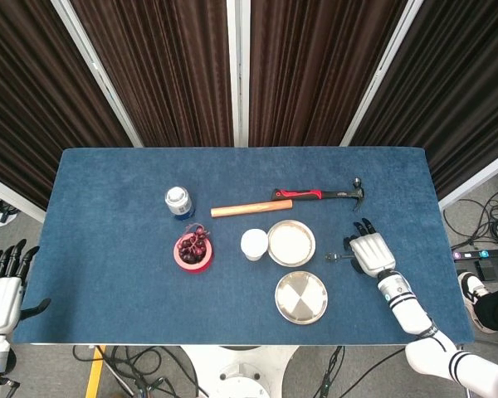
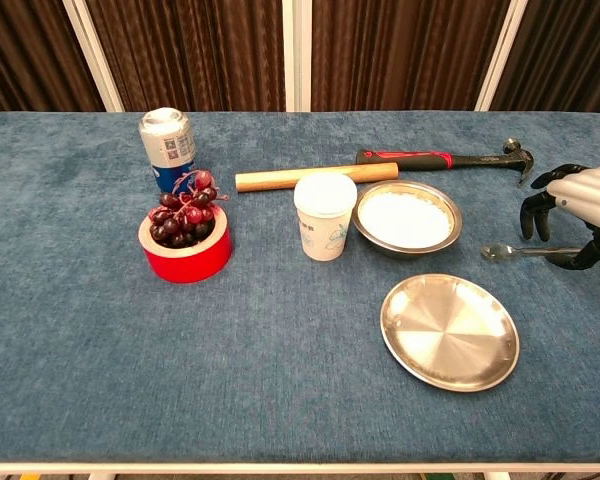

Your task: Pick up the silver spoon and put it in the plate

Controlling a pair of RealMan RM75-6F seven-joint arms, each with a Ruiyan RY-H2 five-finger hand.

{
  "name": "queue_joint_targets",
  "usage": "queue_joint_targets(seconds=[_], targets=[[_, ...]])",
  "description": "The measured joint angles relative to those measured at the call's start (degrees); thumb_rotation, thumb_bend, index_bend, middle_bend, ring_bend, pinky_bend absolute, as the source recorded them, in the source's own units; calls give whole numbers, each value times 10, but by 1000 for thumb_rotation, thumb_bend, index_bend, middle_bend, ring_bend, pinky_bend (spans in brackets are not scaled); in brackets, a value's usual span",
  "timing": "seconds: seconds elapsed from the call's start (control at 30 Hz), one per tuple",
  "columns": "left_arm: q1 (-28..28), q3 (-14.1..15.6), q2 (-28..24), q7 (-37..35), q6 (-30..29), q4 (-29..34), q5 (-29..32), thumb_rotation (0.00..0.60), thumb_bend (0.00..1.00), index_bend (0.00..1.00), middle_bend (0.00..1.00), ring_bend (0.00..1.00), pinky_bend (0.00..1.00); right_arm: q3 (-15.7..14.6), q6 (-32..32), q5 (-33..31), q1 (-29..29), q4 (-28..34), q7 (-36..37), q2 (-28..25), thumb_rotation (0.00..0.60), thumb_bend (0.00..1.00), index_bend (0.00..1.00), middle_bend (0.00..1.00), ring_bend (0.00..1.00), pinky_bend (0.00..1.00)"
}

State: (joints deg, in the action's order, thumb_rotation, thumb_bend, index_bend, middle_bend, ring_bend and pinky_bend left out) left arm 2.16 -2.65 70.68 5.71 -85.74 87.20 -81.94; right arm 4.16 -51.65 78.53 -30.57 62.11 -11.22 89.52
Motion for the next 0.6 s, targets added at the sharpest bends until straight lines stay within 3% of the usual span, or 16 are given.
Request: queue_joint_targets(seconds=[0.6], targets=[[-1,-1,0,1,0,0,2,600,104,173,98,45,31,-6,11,-4,-9,-29,15,14,600,285,494,501,128,0]])
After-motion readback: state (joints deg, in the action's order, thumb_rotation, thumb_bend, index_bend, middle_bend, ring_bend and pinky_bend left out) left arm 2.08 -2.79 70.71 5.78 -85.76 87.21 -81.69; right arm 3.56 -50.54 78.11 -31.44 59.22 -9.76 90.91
